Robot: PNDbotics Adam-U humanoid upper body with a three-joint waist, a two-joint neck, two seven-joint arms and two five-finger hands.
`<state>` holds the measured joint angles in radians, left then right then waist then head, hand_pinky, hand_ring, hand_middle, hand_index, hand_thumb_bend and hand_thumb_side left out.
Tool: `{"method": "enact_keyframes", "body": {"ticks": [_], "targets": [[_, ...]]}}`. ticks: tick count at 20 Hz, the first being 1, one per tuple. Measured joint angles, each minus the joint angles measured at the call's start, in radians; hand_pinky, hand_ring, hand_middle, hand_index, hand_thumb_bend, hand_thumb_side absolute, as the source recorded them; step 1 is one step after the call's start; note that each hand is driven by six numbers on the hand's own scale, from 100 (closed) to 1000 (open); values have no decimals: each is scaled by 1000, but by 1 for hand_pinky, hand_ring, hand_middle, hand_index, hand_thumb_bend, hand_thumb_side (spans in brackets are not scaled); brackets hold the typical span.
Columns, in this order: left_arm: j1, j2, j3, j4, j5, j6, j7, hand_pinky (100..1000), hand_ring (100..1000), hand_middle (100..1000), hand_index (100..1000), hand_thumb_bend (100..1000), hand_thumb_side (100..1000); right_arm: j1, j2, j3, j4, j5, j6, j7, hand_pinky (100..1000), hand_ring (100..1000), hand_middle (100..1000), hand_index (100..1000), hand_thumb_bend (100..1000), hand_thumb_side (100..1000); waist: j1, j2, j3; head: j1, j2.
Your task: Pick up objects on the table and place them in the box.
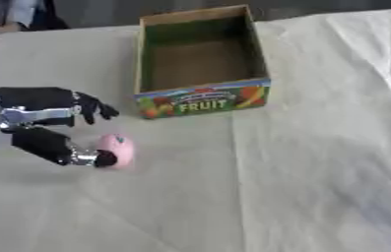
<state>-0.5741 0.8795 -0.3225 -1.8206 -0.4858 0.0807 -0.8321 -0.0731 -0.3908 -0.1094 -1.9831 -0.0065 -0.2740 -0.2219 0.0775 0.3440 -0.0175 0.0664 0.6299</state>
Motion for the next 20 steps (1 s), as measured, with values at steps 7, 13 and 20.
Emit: {"method": "enact_keyframes", "body": {"ticks": [7,13,20], "targets": [[-7,-10,-33,45,-31,-2,-1,602,746,791,1000,399,757,3,8,3,0,0,6,6,495,602,587,798,100,1000,-5,1,-2,2,1],[-18,-30,-52,85,-78,-3,36,553,695,735,1000,315,688,3,13,6,0,0,11,11,496,602,586,798,100,1000,-6,2,-5,6,1],[-33,-58,-66,110,-113,0,104,506,637,675,969,273,646,4,20,6,0,5,16,17,497,603,586,799,100,1000,-7,6,-7,10,2]]}}
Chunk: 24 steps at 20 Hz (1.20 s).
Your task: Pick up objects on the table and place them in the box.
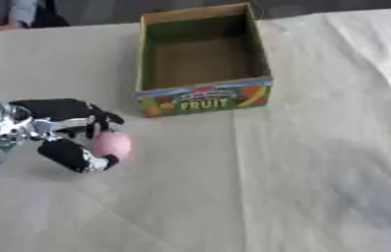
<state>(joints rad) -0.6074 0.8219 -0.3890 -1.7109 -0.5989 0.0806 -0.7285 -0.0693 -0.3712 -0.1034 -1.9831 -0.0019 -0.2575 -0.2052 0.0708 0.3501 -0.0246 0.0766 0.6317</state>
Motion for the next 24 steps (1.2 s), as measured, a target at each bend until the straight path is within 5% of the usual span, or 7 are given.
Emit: {"method": "enact_keyframes", "body": {"ticks": [14,17,20,24], "targets": [[-1,-3,-7,12,-52,-20,-4,394,505,533,763,292,601,0,6,0,0,0,7,9,498,604,586,801,100,1000,-4,0,4,3,0],[-1,5,-8,12,-65,-30,-16,369,488,516,712,100,401,0,6,1,0,0,9,13,498,605,586,802,100,1000,-4,0,5,5,0],[-1,5,-8,17,-66,-33,-17,336,472,500,667,100,237,0,6,1,0,0,10,13,499,605,587,802,100,1000,-4,0,5,7,0],[-1,5,-8,18,-53,-29,15,293,450,474,595,100,270,0,6,1,0,0,12,16,499,606,587,802,100,1000,-3,0,5,8,0]]}}
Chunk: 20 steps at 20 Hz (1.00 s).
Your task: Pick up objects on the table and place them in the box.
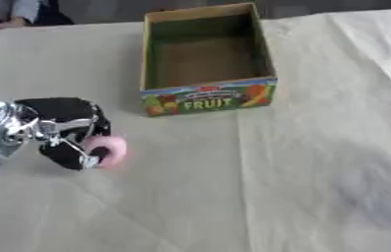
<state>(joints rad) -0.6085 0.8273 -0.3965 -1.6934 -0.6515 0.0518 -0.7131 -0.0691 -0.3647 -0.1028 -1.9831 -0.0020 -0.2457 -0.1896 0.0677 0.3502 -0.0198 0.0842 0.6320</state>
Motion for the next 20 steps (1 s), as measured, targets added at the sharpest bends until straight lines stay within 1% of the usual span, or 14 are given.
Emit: {"method": "enact_keyframes", "body": {"ticks": [4,7,8,11,12,13,14,17,20], "targets": [[0,0,0,0,27,4,53,249,425,455,523,100,286,0,1,0,0,0,2,2,500,606,587,801,100,1000,1,0,0,0,0],[1,0,0,0,47,6,100,228,411,444,493,100,292,1,1,0,0,-1,4,4,500,606,588,802,100,1000,1,0,0,0,0],[1,0,0,0,52,8,116,209,398,432,459,100,300,2,2,0,0,-1,5,4,500,606,588,802,100,1000,1,0,0,0,0],[1,0,0,-4,72,10,166,196,388,421,423,100,312,5,8,0,0,-2,7,7,500,607,588,801,100,1000,1,0,0,0,0],[1,0,1,-7,79,10,182,175,373,396,387,100,325,5,8,0,0,-2,7,7,500,607,588,801,100,1000,1,0,0,0,0],[1,0,1,-10,85,10,198,166,366,388,379,100,329,5,8,0,0,-3,7,7,500,607,588,801,100,1000,1,0,0,0,0],[1,0,3,-14,92,9,216,138,344,359,348,100,342,5,8,0,0,-4,8,7,501,607,588,801,100,1000,1,0,0,0,0],[-1,1,15,-30,103,5,276,105,317,326,312,100,358,7,8,0,0,-6,10,8,501,607,587,801,100,1000,3,0,1,0,0],[-9,8,26,-43,104,-1,329,100,290,301,291,100,375,7,8,0,0,-8,13,8,501,607,586,801,100,1000,4,0,1,0,0]]}}
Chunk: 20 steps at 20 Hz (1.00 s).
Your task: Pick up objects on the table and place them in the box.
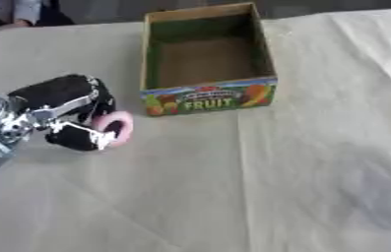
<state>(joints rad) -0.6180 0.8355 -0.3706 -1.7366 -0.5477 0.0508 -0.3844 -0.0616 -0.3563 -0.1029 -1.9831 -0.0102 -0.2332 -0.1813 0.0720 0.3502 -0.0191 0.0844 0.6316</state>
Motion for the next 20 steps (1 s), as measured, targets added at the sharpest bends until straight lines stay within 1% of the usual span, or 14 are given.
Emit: {"method": "enact_keyframes", "body": {"ticks": [3,7,10,12,15,20], "targets": [[-8,5,14,-16,-3,-9,45,100,283,297,294,100,390,0,0,0,0,-1,1,0,501,607,585,801,100,1000,1,0,0,-1,0],[-36,10,47,-52,-12,-20,107,100,282,298,294,100,420,0,0,-1,0,-1,3,-2,501,608,585,801,100,1000,6,1,0,-2,-1],[-82,9,77,-75,-21,-24,153,100,282,301,295,100,450,0,0,-1,0,-1,4,-2,502,608,584,802,100,1000,8,1,-1,-4,-1],[-124,2,94,-79,-26,-26,182,103,283,302,295,100,470,0,0,-1,0,-1,5,-4,502,608,584,801,100,1000,14,1,-3,-5,-1],[-199,-31,105,-65,-26,-33,219,113,274,288,292,100,495,0,0,-1,0,-2,5,-4,503,609,584,801,100,1000,20,1,-12,-6,-2],[-312,-116,111,24,-26,-46,265,123,268,285,291,100,535,1,0,-1,0,-9,7,-2,503,609,584,802,100,1000,27,0,-28,-6,-9]]}}
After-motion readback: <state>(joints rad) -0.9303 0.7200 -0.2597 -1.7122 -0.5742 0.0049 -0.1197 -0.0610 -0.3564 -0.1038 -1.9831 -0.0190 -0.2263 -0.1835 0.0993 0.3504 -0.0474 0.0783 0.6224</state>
